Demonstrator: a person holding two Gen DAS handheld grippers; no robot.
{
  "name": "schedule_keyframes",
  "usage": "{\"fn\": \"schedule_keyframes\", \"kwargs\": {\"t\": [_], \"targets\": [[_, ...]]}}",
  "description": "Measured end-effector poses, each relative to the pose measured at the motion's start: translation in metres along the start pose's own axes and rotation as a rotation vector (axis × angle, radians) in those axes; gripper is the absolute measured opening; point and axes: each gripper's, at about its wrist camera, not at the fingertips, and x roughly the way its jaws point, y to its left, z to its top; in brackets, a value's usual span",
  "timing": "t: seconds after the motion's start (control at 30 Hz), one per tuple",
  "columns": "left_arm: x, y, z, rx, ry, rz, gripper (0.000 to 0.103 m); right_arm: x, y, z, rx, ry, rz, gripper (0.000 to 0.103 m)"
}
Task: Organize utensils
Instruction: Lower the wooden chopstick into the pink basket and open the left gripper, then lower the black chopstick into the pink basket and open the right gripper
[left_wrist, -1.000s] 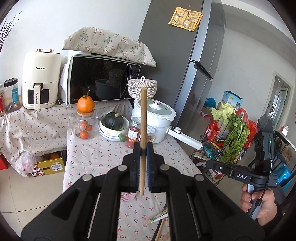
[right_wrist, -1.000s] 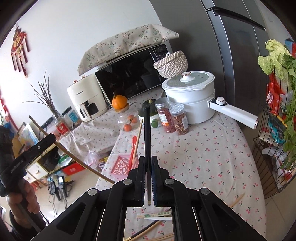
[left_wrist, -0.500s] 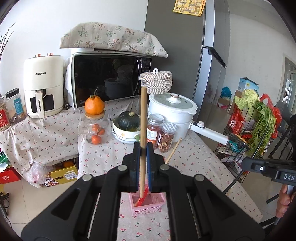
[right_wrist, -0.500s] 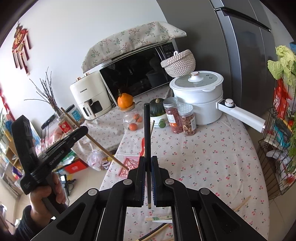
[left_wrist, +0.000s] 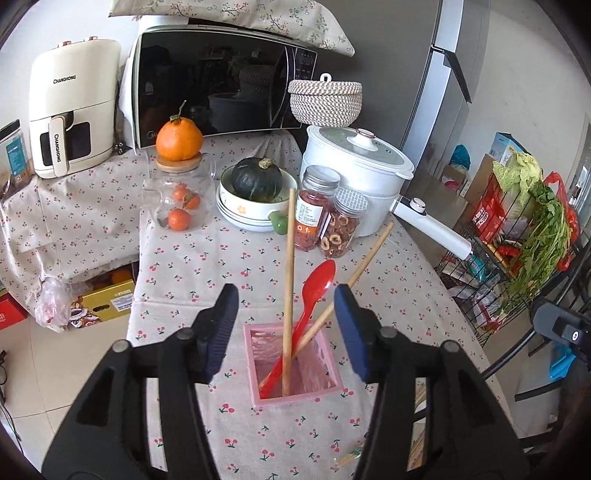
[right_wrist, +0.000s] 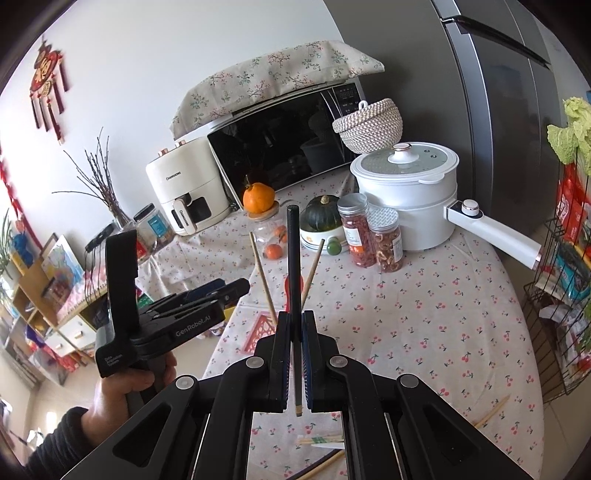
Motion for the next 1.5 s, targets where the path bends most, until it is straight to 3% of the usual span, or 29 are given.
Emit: {"fn": "schedule_keyframes", "kwargs": {"t": [0.1,0.3,0.67,0.97,1.03,1.1,1.17,1.27,1.37,1.5], "targets": [[-0.005,0.004,-0.007,-0.006,0.049,0.029,0.082,-0.001,0.003,0.005,-0.003,-0.024,0.005,0.006],[-0.013,0.027,-0.03,-0.072,0.153,0.054,0.095,0.0,0.013,0.017,-0.008,-0.081,0.022,0.006],[-0.022,0.049,-0.068,-0.052,0.25,0.054,0.096,0.015,0.03,0.033,-0.021,-0.184,0.005,0.006],[-0.022,0.046,-0.071,-0.024,0.262,0.044,0.096,0.054,0.029,0.024,-0.027,-0.104,-0.041,0.006],[-0.023,0.044,-0.071,-0.019,0.259,0.045,0.096,0.058,0.025,0.023,-0.012,-0.087,-0.027,0.013],[-0.023,0.042,-0.071,-0.015,0.25,0.057,0.096,0.056,0.021,0.023,0.011,-0.073,-0.011,0.052],[-0.022,0.039,-0.072,-0.009,0.247,0.067,0.096,0.048,0.018,0.022,0.032,-0.091,0.007,0.072],[-0.02,0.034,-0.074,-0.003,0.248,0.078,0.096,0.036,0.016,0.023,0.026,-0.098,-0.002,0.074],[-0.018,0.03,-0.076,-0.015,0.256,0.072,0.096,0.027,0.006,0.02,0.046,-0.096,-0.014,0.084],[-0.015,0.024,-0.08,-0.024,0.269,0.059,0.096,0.022,-0.011,0.012,0.063,-0.061,-0.059,0.087]]}}
